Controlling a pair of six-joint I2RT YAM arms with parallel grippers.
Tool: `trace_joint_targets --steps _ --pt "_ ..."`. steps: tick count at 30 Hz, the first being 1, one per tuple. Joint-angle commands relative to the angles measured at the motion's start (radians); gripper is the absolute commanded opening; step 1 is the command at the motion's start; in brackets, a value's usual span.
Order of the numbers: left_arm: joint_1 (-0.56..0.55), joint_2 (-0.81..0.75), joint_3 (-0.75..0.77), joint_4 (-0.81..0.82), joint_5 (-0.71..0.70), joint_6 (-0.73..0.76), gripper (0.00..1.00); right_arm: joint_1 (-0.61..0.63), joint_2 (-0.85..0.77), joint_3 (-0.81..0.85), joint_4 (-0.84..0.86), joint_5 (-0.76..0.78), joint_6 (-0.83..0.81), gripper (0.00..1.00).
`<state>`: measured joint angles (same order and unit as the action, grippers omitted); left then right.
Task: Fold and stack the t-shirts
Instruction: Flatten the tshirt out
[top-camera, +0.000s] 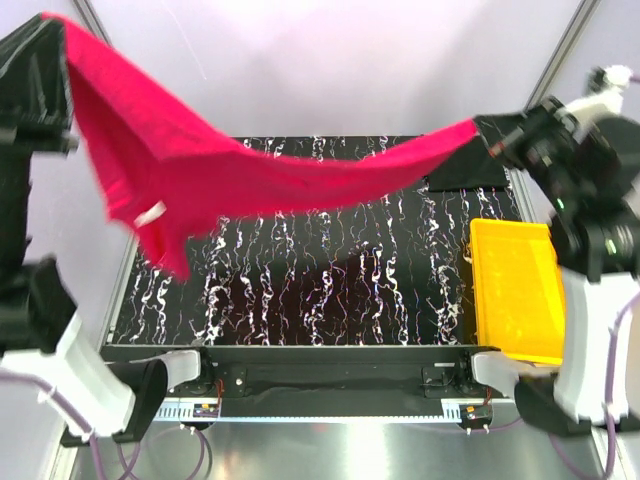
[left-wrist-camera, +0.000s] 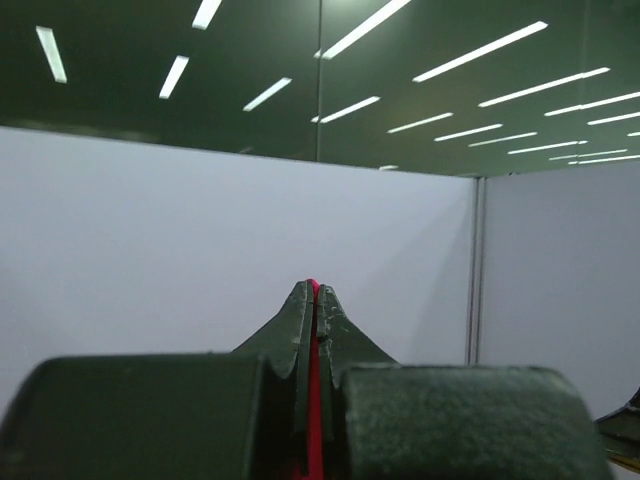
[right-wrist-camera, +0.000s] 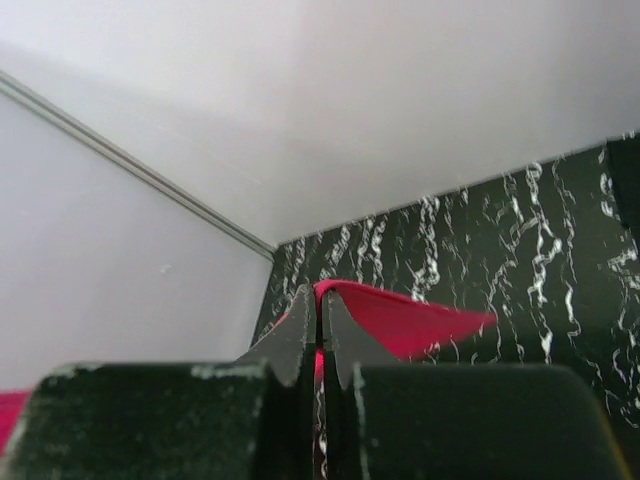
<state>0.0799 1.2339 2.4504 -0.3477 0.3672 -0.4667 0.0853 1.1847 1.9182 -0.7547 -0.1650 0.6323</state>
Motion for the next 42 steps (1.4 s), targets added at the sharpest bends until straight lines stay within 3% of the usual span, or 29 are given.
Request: trace_joint_targets --steps 1,5,14,17,22,29,33,42 --pt "-0.067 -0.043 0.067 -0.026 -0.051 0.082 0.0 0.001 -0.141 -0.065 0.107 0.039 -0.008 0.0" --pt "-0.12 -0.053 0.023 -0.056 -0.109 0.169 0.0 0.002 -0.163 -0.114 0.13 0.048 0.017 0.0" --pt "-0.12 0.093 -0.353 -0.08 -0.226 0.315 0.0 0.002 0.025 -0.257 0.285 0.076 0.058 0.0" --pt "-0.109 0.165 -0.502 -0.033 -0.237 0.327 0.0 0.002 0.128 -0.306 0.365 0.059 0.057 0.0" --pt "-0.081 0.301 -0.823 0.249 -0.215 0.283 0.0 0.002 0.341 -0.393 0.465 0.102 0.015 0.0" --pt "-0.043 0.628 -0.806 0.367 -0.212 0.252 0.0 -0.001 0.757 -0.194 0.528 0.091 -0.025 0.0" --pt "-0.028 0.782 -0.693 0.392 -0.16 0.203 0.0 -0.004 0.973 0.005 0.512 0.061 -0.033 0.0" --pt "-0.009 0.897 -0.576 0.366 -0.143 0.148 0.0 -0.015 1.144 0.182 0.479 0.012 -0.063 0.0"
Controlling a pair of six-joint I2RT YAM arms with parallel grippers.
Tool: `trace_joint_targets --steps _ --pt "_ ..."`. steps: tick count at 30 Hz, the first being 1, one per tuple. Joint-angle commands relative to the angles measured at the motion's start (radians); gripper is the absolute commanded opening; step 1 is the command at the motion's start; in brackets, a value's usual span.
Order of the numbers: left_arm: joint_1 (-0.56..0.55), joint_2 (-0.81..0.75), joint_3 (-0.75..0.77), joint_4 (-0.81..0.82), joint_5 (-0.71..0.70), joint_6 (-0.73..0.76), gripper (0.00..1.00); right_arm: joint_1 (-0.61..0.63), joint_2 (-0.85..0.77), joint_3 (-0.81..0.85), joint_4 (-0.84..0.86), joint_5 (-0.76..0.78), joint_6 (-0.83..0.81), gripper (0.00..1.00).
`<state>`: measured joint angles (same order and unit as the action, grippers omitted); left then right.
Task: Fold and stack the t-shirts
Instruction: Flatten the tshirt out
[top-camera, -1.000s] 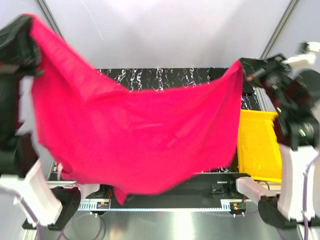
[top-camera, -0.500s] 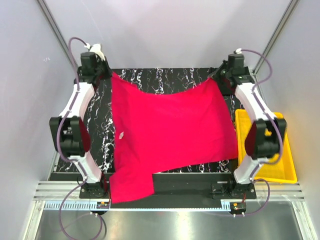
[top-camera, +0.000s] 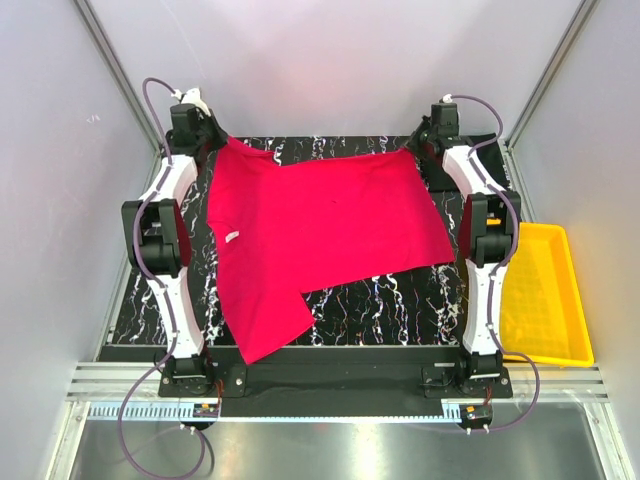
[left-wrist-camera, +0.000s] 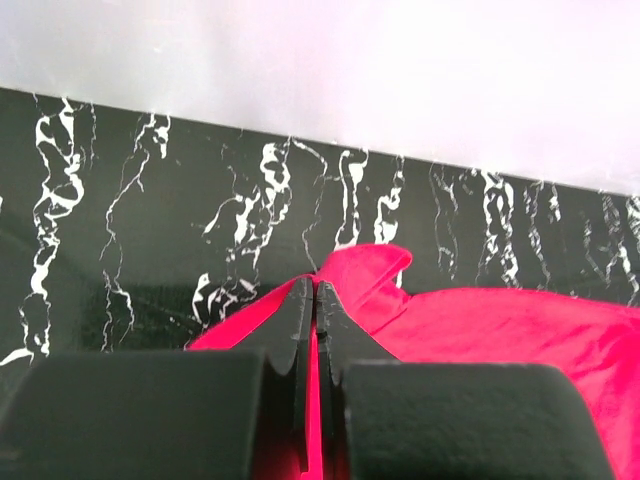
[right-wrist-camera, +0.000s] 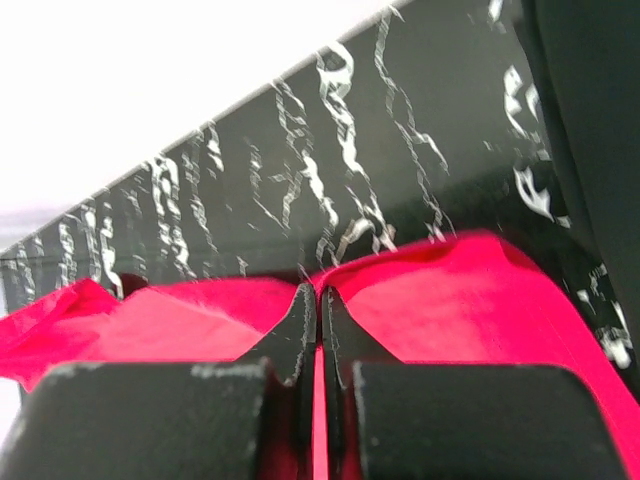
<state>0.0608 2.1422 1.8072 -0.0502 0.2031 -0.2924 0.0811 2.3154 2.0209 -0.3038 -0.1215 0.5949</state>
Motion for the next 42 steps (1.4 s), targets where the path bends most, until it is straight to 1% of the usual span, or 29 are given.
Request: trace_joint_targets --steps 1,3,5,6,7,10,13,15,17,18,21,22,24,25,27,28,30,31,33,34,38,40,42 --pt "0.013 -0.022 0.051 0.053 0.009 -0.033 0.0 -0.012 0.022 0.09 0.028 -0.039 -0.023 0.0" --pt "0.017 -0.072 0.008 0.053 0.01 -0.043 0.0 -0.017 0.051 0.12 0.017 -0.055 -0.02 0.0" --pt "0.017 -0.117 -0.078 0.053 -0.001 -0.065 0.0 -0.023 0.073 0.159 -0.003 -0.066 -0.018 0.0" --pt "0.016 -0.17 -0.107 0.03 0.004 -0.091 0.0 -0.03 0.081 0.17 -0.009 -0.076 -0.018 0.0" --pt "0.017 -0.195 -0.174 0.027 0.018 -0.105 0.0 -0.035 0.09 0.176 -0.018 -0.092 -0.021 0.0" --pt "0.017 -0.301 -0.303 0.033 0.057 -0.148 0.0 -0.05 0.104 0.193 -0.031 -0.112 -0.026 0.0" --pt "0.017 -0.376 -0.353 0.033 0.064 -0.145 0.0 -0.07 0.11 0.216 -0.055 -0.144 0.003 0.0" --pt "0.019 -0.398 -0.324 0.004 0.048 -0.126 0.0 -0.073 0.098 0.234 -0.078 -0.148 0.003 0.0" --pt "0.02 -0.421 -0.243 -0.036 0.065 -0.117 0.0 -0.072 0.059 0.233 -0.087 -0.153 0.006 0.0" --pt "0.019 -0.436 -0.179 -0.052 0.088 -0.119 0.0 -0.072 0.02 0.226 -0.093 -0.161 0.009 0.0" --pt "0.019 -0.481 -0.099 -0.065 0.11 -0.145 0.0 -0.07 -0.048 0.217 -0.118 -0.162 0.017 0.0" --pt "0.019 -0.502 -0.056 -0.063 0.111 -0.149 0.0 -0.07 -0.104 0.202 -0.12 -0.159 0.017 0.0" --pt "0.019 -0.568 -0.017 -0.062 0.11 -0.149 0.0 -0.069 -0.167 0.185 -0.123 -0.159 0.025 0.0" --pt "0.017 -0.591 0.024 -0.065 0.113 -0.145 0.0 -0.072 -0.232 0.167 -0.124 -0.156 0.025 0.0" --pt "0.019 -0.664 0.061 -0.065 0.104 -0.116 0.0 -0.07 -0.302 0.145 -0.123 -0.153 0.023 0.0" --pt "0.019 -0.688 0.092 -0.065 0.085 -0.111 0.0 -0.07 -0.371 0.125 -0.123 -0.153 0.023 0.0" --pt "0.019 -0.744 0.116 -0.066 0.067 -0.088 0.0 -0.07 -0.445 0.099 -0.121 -0.155 0.022 0.0" --pt "0.02 -0.798 0.136 -0.065 0.053 -0.082 0.0 -0.07 -0.521 0.085 -0.117 -0.153 0.022 0.0" --pt "0.019 -0.843 0.167 -0.076 0.05 -0.053 0.0 -0.067 -0.603 0.029 -0.1 -0.153 0.025 0.0" --pt "0.019 -0.878 0.208 -0.104 0.05 -0.044 0.0 -0.07 -0.685 -0.023 -0.089 -0.153 0.025 0.0" --pt "0.016 -0.953 0.303 -0.172 0.029 -0.019 0.0 -0.07 -0.884 -0.14 -0.046 -0.152 0.022 0.0" --pt "-0.024 -0.969 0.375 -0.227 -0.025 0.013 0.0 -0.07 -0.979 -0.183 -0.041 -0.156 0.026 0.0" --pt "-0.056 -0.984 0.428 -0.258 -0.06 0.074 0.0 -0.069 -1.036 -0.208 -0.041 -0.168 0.032 0.0"
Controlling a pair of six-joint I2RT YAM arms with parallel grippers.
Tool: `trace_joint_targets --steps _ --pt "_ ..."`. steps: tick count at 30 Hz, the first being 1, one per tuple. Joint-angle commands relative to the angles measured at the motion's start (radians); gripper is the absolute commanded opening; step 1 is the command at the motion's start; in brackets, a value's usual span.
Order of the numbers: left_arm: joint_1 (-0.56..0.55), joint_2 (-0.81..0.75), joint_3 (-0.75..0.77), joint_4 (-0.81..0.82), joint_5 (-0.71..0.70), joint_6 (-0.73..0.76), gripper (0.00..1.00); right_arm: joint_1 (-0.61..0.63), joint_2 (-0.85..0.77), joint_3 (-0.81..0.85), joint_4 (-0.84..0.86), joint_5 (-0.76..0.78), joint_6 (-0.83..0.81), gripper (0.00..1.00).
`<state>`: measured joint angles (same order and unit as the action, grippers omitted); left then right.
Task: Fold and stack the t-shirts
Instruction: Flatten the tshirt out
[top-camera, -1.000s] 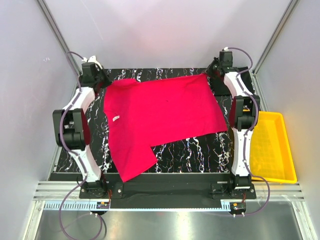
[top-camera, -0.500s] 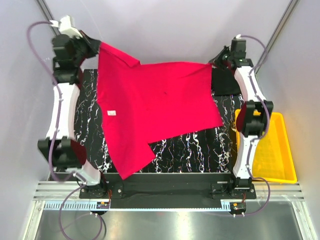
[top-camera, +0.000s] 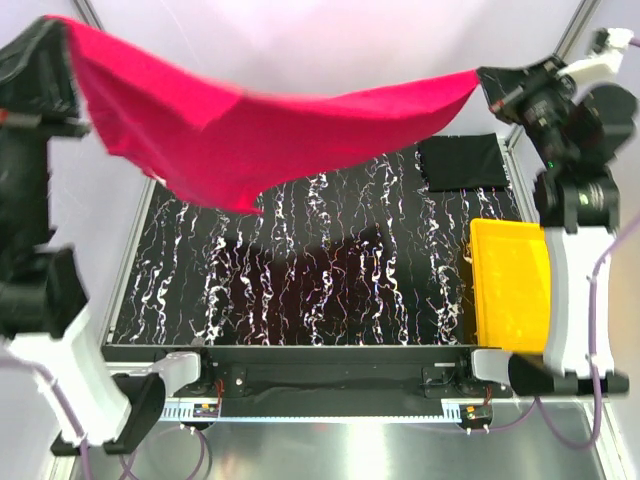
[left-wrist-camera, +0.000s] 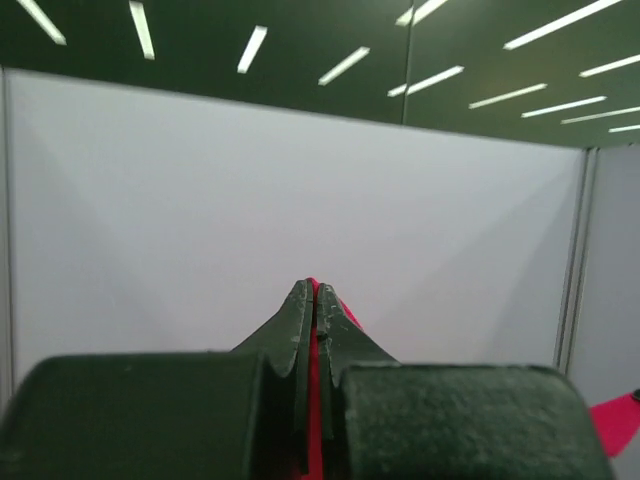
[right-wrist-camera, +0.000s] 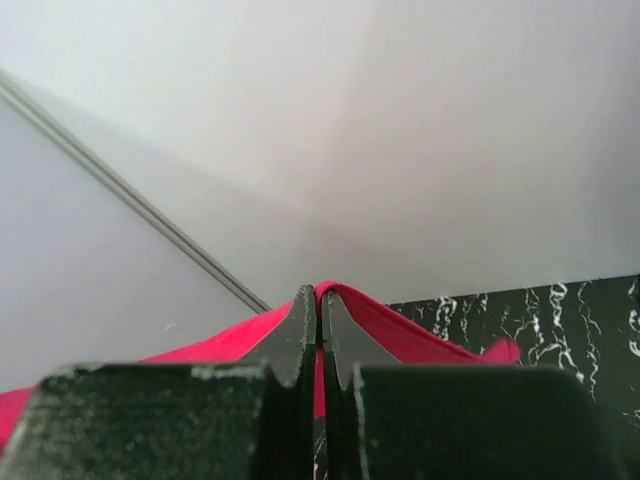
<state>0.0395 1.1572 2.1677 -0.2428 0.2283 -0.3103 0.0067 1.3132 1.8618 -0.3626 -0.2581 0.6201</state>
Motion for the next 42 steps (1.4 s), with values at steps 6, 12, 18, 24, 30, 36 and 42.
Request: trace_joint_targets --steps 6,12,18,24,30,36,42 --pt "-0.222 -0.027 0.199 -0.13 -0.225 0.261 0.0 0.004 -0.167 -0.115 0.017 -0.043 0.056 0.0" --pt "-0.296 -0.005 0.111 -0.138 -0.363 0.388 0.0 0.006 -0.111 -0.092 0.019 -0.038 0.078 0.0" --pt "-0.297 0.108 -0.147 -0.099 -0.441 0.467 0.0 0.006 0.036 -0.159 0.103 -0.053 0.095 0.0" --pt "-0.213 0.347 -0.363 0.032 -0.413 0.468 0.0 0.007 0.344 -0.188 0.209 -0.053 0.066 0.0" --pt "-0.136 0.726 -0.401 0.199 -0.391 0.393 0.0 0.007 0.708 0.012 0.28 -0.049 0.026 0.0" --pt "-0.084 1.03 -0.188 0.234 -0.314 0.286 0.0 0.004 1.15 0.435 0.187 -0.073 -0.008 0.0" --pt "-0.072 1.135 -0.14 0.264 -0.267 0.191 0.0 -0.001 1.385 0.72 0.116 -0.075 -0.013 0.01"
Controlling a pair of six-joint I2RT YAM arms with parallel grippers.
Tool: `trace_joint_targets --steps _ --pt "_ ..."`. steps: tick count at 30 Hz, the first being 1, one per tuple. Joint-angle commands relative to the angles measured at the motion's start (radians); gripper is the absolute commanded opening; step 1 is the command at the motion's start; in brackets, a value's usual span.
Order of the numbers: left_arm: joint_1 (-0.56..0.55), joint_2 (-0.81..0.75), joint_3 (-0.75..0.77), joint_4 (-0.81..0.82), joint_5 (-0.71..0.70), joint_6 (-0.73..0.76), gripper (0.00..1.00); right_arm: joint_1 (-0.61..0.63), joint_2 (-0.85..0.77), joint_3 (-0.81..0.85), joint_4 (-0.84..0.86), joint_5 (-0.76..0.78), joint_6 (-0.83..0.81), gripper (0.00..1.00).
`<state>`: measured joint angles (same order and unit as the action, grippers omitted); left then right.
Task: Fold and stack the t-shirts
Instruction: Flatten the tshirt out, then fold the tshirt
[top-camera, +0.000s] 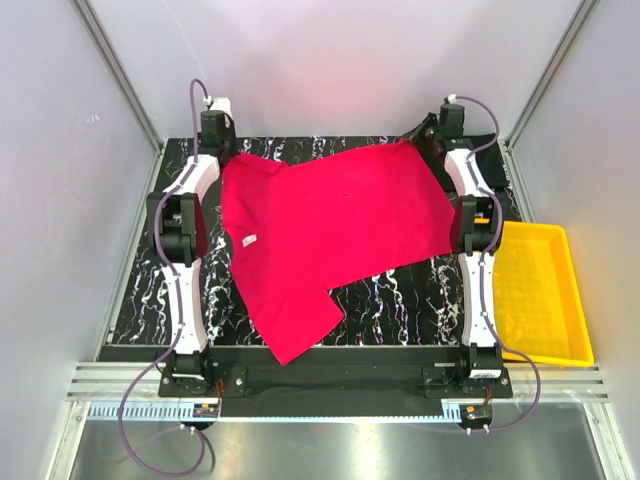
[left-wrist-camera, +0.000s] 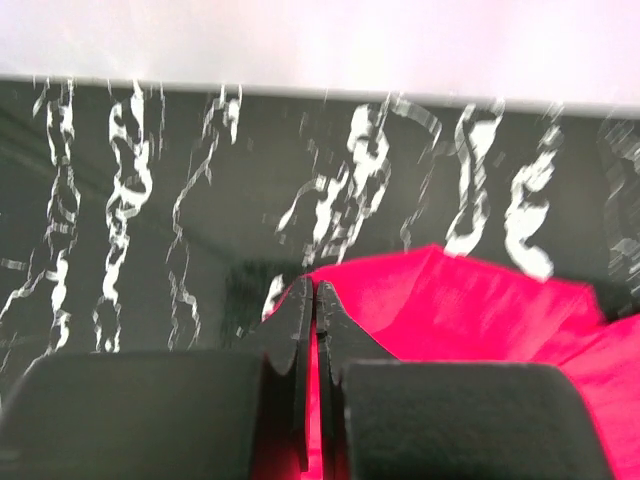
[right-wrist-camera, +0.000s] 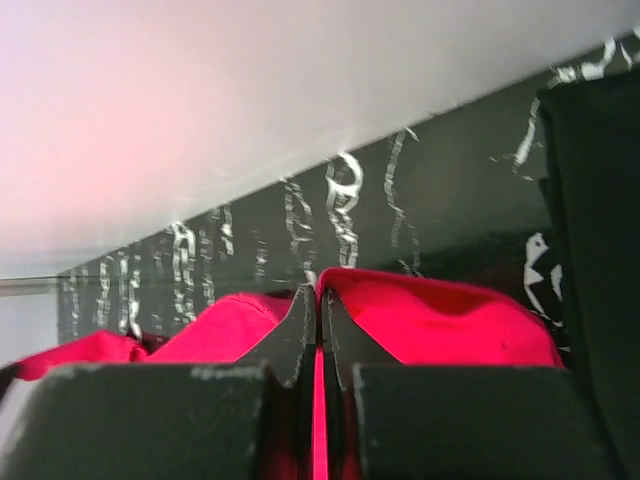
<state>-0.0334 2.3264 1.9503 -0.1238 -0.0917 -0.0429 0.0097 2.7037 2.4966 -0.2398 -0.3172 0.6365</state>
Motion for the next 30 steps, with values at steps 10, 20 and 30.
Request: trace_joint_targets --steps 10,20,30 --pt "0.001 -0.163 -0.08 0.127 0.108 -0.219 0.0 -0.004 0.004 0.07 -0.003 -0.013 0.009 0.01" --pt "0.001 -0.47 -0.448 0.061 0.173 -0.37 0.0 -0.004 -0.079 -0.031 -0.058 -0.003 0.054 0.0" --pt "0.001 -0.656 -0.626 -0.034 0.265 -0.391 0.0 -0.083 -0.188 -0.122 -0.151 -0.042 0.077 0.0"
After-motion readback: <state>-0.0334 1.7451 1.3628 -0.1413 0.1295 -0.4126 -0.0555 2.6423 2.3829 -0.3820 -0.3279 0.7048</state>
